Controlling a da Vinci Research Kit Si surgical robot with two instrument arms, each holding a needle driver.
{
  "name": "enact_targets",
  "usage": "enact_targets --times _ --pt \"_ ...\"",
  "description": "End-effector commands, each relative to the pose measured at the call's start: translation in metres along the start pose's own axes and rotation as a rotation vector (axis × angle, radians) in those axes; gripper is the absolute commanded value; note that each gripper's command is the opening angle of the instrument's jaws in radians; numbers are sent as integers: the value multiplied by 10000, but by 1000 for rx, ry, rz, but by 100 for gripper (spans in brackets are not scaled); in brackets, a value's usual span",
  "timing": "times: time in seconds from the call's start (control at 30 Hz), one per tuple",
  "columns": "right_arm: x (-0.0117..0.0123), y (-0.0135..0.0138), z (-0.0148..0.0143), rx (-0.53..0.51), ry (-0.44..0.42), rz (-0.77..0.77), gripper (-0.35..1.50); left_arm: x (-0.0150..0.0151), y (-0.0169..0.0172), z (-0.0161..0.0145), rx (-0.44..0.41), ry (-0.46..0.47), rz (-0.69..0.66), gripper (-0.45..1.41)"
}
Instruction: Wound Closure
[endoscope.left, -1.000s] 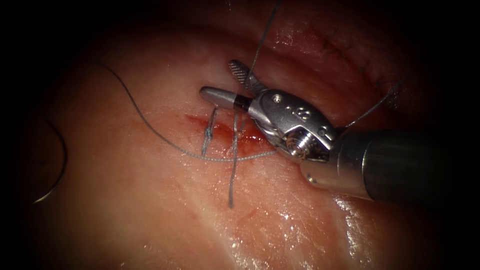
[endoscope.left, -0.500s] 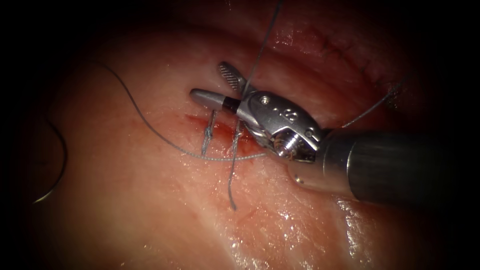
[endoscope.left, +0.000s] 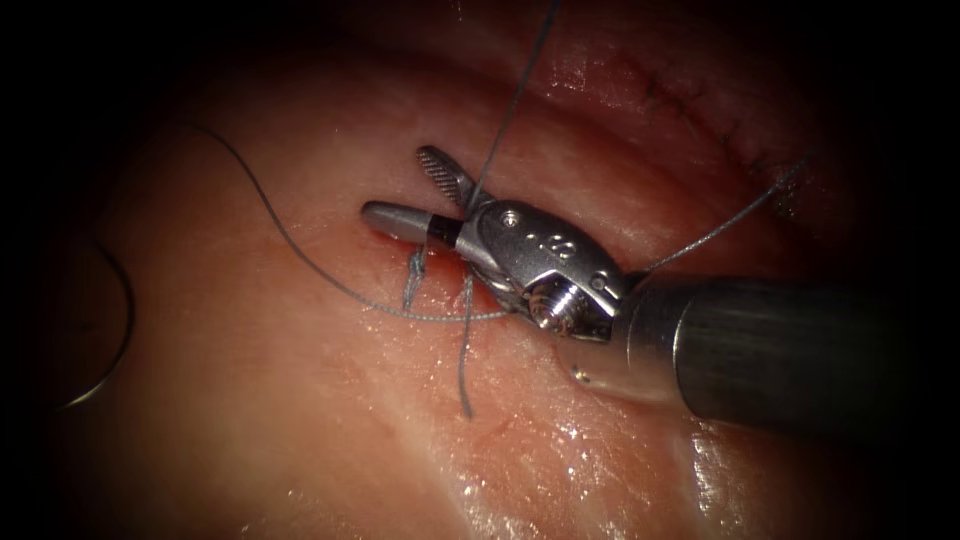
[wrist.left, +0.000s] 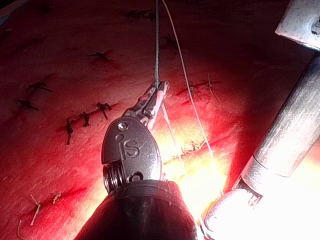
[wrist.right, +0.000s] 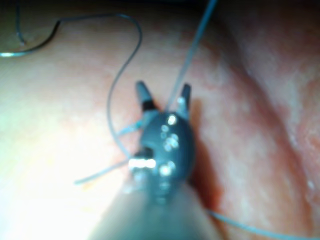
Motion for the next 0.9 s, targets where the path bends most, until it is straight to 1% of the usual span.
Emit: enact_targets --times 0.03,0.07,0.13,0.17,0.3,0.47,0.5,0.53,0.57,0.6,0.67,0.73,0.9 --pt "-5 -3 4 -8 19 2 42 -7 -1 5 -1 0 2 -45" --pt "-5 -3 4 -8 22 2 22 -7 0 5 -2 0 3 -45" --pt "-5 -3 4 -8 31 2 -28 -8 1 6 -4 -2 3 -45" --pt "-4 -1 3 -11 39 3 -35 -8 2 6 -5 -2 4 -45" --pt "0 3 -1 -37 63 7 -35 -8 4 6 -8 -4 5 -45" --pt "8 5 -9 -44 70 -3 -35 -8 5 1 -15 -2 10 -45" --pt "8 3 -10 -43 70 -3 5 -7 4 -2 -12 -7 9 -45" --pt "9 1 -11 -43 70 -8 56 -7 3 -5 -10 -10 14 -45" --pt "11 -1 -12 -42 70 -19 116 -7 2 -8 -8 -15 13 -45" --pt "12 -2 -13 -41 72 -23 133 -8 0 -15 -5 -22 18 -45" --pt "17 -2 -20 -36 73 -25 143 -10 -4 -26 6 -39 21 -45" --pt "22 -2 -33 -30 76 -51 148 -16 -13 -48 19 -66 24 -45" --pt "20 -14 -52 -9 76 -77 148 -36 -42 -83 88 -109 38 -45"
